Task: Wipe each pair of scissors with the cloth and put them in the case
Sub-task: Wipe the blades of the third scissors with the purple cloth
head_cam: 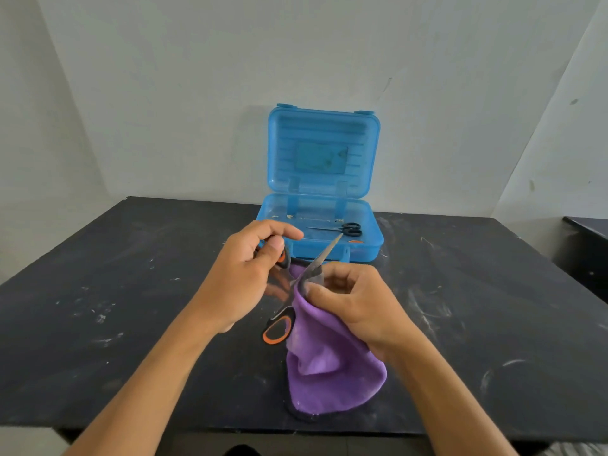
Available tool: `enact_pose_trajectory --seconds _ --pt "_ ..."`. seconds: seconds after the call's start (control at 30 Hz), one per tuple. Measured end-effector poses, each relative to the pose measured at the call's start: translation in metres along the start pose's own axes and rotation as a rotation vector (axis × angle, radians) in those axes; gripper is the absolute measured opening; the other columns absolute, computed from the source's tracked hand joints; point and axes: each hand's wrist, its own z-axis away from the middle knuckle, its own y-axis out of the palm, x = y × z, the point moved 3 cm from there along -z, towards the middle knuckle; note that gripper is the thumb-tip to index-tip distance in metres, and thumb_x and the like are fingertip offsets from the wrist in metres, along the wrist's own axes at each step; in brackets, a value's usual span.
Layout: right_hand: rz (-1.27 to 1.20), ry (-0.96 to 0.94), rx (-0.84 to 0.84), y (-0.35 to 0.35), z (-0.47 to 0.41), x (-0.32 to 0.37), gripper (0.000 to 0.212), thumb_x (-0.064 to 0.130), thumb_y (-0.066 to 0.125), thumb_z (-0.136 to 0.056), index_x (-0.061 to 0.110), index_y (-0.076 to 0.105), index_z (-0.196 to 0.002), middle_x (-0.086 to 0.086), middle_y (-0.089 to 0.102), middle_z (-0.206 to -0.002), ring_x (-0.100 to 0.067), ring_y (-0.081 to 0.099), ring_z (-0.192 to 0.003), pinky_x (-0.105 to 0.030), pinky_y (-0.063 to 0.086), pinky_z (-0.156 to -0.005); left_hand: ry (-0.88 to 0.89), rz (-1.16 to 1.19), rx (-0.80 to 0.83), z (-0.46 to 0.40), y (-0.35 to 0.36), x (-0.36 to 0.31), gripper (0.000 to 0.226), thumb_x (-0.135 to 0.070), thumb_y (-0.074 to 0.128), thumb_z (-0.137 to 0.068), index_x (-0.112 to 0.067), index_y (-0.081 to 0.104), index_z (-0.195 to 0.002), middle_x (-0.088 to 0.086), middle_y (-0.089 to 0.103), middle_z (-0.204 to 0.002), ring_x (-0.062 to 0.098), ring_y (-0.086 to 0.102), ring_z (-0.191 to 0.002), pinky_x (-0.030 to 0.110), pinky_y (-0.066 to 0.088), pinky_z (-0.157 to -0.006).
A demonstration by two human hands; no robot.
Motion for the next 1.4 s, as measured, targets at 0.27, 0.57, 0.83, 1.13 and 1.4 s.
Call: enact_pose_trajectory --seconds 0.27,0.57,0.83,1.13,1.4 --pt "-0.067 0.071 -0.127 0.005 0.007 -0.011 0.009 0.023 0.078 -0.095 0.020 0.083 -0.089 -0.005 0.082 -0.088 -0.017 0.078 -0.083 -0.029 0.062 -0.077 -0.067 0.111 -0.052 0.006 0.010 0.017 0.029 -0.019 0.060 -0.099 -0.034 0.056 -0.124 -0.012 0.069 -0.085 0.018 0.072 -0.068 0.033 0.062 -0.062" --pt "-0.200 0.127 -0.131 0.019 0.010 -0.024 0.012 0.023 0.072 -0.096 0.019 0.083 -0.094 -0.011 0.083 -0.097 -0.034 0.078 -0.097 -0.046 0.064 -0.091 -0.071 -0.006 -0.170 0.012 0.021 0.049 0.011 -0.043 0.051 -0.101 -0.037 0.060 -0.100 -0.017 0.064 -0.083 -0.001 0.064 -0.076 0.024 0.053 -0.070" --pt "-0.041 0.136 -0.140 0.011 0.010 -0.027 0.019 0.020 0.072 -0.097 0.022 0.078 -0.078 0.002 0.074 -0.071 -0.008 0.066 -0.065 -0.020 0.057 -0.064 -0.005 -0.023 -0.220 0.005 0.018 0.049 0.008 -0.027 0.059 -0.100 -0.025 0.066 -0.098 -0.004 0.070 -0.094 0.016 0.065 -0.096 0.045 0.054 -0.093" --pt "0.004 0.123 -0.095 -0.001 0.018 -0.033 0.016 0.030 0.072 -0.084 0.016 0.075 -0.077 -0.014 0.073 -0.076 -0.012 0.062 -0.069 -0.031 0.056 -0.068 0.039 -0.001 -0.334 0.001 0.001 0.049 0.014 -0.026 0.061 -0.099 -0.033 0.070 -0.091 -0.012 0.063 -0.073 0.008 0.041 -0.046 0.018 0.034 -0.040" --pt "-0.081 0.121 -0.184 0.013 0.004 -0.024 0.028 0.037 0.070 -0.090 0.011 0.071 -0.078 -0.015 0.072 -0.077 -0.016 0.062 -0.069 -0.036 0.056 -0.070 0.097 -0.033 -0.228 -0.001 0.018 0.039 0.018 -0.036 0.062 -0.096 -0.019 0.070 -0.094 0.007 0.070 -0.086 0.030 0.063 -0.085 0.041 0.053 -0.074"
